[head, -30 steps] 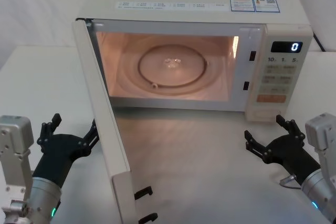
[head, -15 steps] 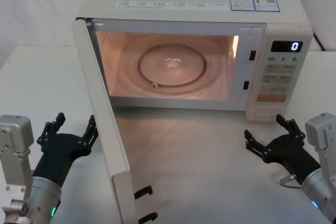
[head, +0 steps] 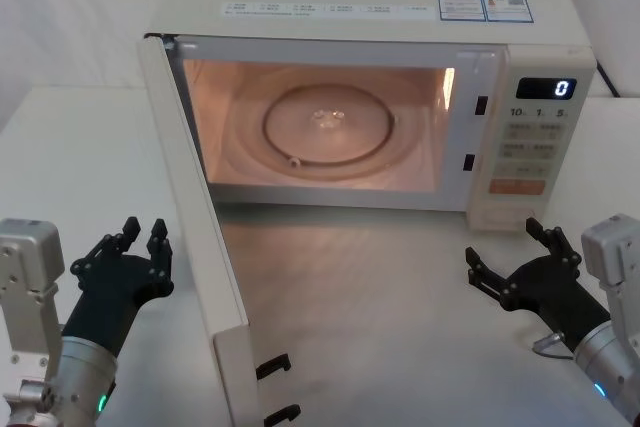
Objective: Press the button to open the microwave door with one hand; close the microwave door with the other hand.
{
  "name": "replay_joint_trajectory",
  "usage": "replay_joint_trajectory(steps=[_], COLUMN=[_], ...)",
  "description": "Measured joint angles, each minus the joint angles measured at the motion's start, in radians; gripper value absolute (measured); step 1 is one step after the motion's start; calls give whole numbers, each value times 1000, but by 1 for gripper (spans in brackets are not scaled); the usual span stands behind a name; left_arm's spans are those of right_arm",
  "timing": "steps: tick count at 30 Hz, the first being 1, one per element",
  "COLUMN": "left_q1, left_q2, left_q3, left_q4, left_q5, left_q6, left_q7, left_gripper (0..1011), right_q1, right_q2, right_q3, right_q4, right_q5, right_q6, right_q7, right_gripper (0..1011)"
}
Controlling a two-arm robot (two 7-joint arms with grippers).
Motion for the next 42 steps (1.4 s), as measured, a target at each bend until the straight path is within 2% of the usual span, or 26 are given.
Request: replay_joint_trajectory(steps=[2,4,5,11,38,42], left_q1=[0,0,0,0,0,-14], left_q2=[0,0,0,0,0,-7], left_q3=[0,0,0,0,0,-9], left_q4=[0,0,0,0,0,13], left_q5=[0,0,0,0,1,8], left_q6=[0,0,0,0,0,0], left_q7=[0,0,0,0,0,-10], left_gripper=[255,214,157,6,0,0], right_q1=[0,0,0,0,0,0], right_q2=[0,0,0,0,0,0], right_q3=[0,0,0,0,0,0], right_q4=[0,0,0,0,0,0], right_q5=[0,0,0,0,0,0], right_q6=[0,0,0,0,0,0], right_q7=[0,0,0,0,0,0], right_gripper=[1002,1002,1002,1002,1002,1002])
